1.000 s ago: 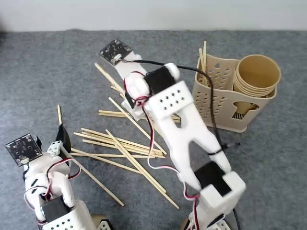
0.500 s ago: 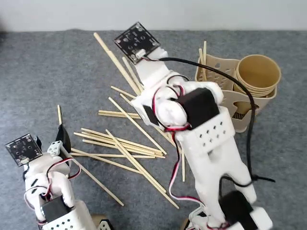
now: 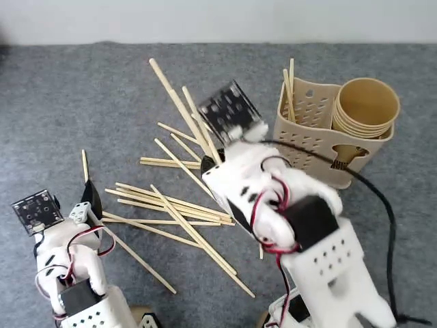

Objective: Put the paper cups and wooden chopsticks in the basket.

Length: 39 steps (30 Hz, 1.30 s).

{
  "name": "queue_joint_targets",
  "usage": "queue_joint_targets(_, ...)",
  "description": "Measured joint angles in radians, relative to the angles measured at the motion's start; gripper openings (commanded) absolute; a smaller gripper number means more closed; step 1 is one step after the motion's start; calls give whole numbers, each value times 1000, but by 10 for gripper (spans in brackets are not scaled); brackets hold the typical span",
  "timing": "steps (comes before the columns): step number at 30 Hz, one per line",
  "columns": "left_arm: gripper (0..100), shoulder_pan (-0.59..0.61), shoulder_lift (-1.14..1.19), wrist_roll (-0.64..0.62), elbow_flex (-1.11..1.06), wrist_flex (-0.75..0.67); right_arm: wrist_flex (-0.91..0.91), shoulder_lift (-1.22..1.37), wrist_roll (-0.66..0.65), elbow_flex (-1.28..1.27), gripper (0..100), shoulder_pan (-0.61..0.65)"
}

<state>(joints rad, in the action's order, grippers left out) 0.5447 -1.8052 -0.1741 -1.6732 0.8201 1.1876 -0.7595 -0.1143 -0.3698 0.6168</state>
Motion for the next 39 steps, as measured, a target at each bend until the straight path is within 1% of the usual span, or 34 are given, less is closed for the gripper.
queue_joint_targets(3,261,0,0,2,-2,0,-95,-38,0,-52,7,-49)
queue_joint_targets(9,261,0,0,6,-2,0,-275,-52,2,-68,7,-221)
queue_joint_targets(16,261,0,0,6,-2,0,-460,-52,3,-68,7,-353)
queue_joint_targets(20,261,0,0,6,-2,0,-621,-54,3,-126,7,-428)
queue_joint_targets(24,261,0,0,6,-2,0,-770,-54,3,-187,7,-471)
queue_joint_targets(27,261,0,0,6,-2,0,-833,-52,3,-198,7,-512)
queue_joint_targets(34,261,0,0,6,-2,0,-913,-44,3,-198,7,-539)
queue_joint_targets(39,261,0,0,6,-2,0,-951,71,3,-198,7,-557)
